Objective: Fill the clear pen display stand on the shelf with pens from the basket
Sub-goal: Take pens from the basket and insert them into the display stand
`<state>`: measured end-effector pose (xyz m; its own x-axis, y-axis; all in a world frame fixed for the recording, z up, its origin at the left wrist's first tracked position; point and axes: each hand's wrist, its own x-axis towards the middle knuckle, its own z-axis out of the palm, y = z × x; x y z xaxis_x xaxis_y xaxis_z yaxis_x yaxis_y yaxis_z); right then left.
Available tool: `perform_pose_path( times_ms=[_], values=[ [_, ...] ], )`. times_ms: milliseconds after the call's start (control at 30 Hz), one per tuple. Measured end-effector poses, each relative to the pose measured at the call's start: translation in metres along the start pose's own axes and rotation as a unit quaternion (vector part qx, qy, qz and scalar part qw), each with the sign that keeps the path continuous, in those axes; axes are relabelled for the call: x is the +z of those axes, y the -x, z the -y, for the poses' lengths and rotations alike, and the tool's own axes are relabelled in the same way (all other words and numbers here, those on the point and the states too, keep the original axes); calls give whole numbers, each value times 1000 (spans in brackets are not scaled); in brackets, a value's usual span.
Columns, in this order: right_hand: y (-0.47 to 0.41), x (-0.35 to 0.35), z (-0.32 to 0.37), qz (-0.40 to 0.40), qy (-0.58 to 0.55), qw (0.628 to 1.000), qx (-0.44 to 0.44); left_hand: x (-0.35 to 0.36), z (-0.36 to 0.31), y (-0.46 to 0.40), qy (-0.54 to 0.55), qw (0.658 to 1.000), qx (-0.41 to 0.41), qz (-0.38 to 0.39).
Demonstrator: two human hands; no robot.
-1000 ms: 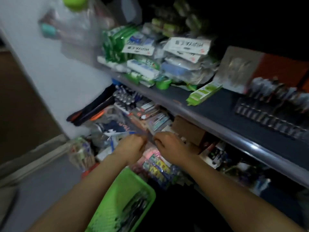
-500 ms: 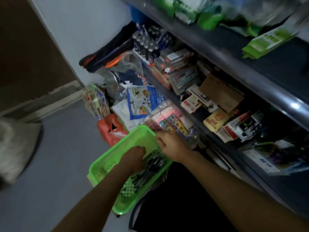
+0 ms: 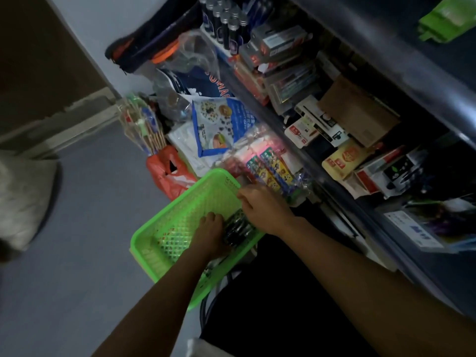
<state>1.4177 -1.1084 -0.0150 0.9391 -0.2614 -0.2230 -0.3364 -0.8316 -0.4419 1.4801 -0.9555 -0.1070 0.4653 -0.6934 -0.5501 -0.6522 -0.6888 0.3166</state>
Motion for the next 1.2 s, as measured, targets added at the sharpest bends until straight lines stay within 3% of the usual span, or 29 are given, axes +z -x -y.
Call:
perform_pose_path(
  times_ms=[167, 500, 967, 1200],
  values=[
    [-1, 1, -5, -2, -6, 1000, -5, 1, 1, -1, -10, 1000, 1, -13],
    [1, 5, -11, 13, 1, 1000, 4, 3, -22, -3, -2, 996, -81, -26],
    [3, 0, -15, 9, -2, 1000, -11, -3, -13, -9, -17, 999, -41, 6],
    [2, -6, -15, -1, 0, 1000, -18, 1, -9, -1, 43, 999, -18, 17]
  ],
)
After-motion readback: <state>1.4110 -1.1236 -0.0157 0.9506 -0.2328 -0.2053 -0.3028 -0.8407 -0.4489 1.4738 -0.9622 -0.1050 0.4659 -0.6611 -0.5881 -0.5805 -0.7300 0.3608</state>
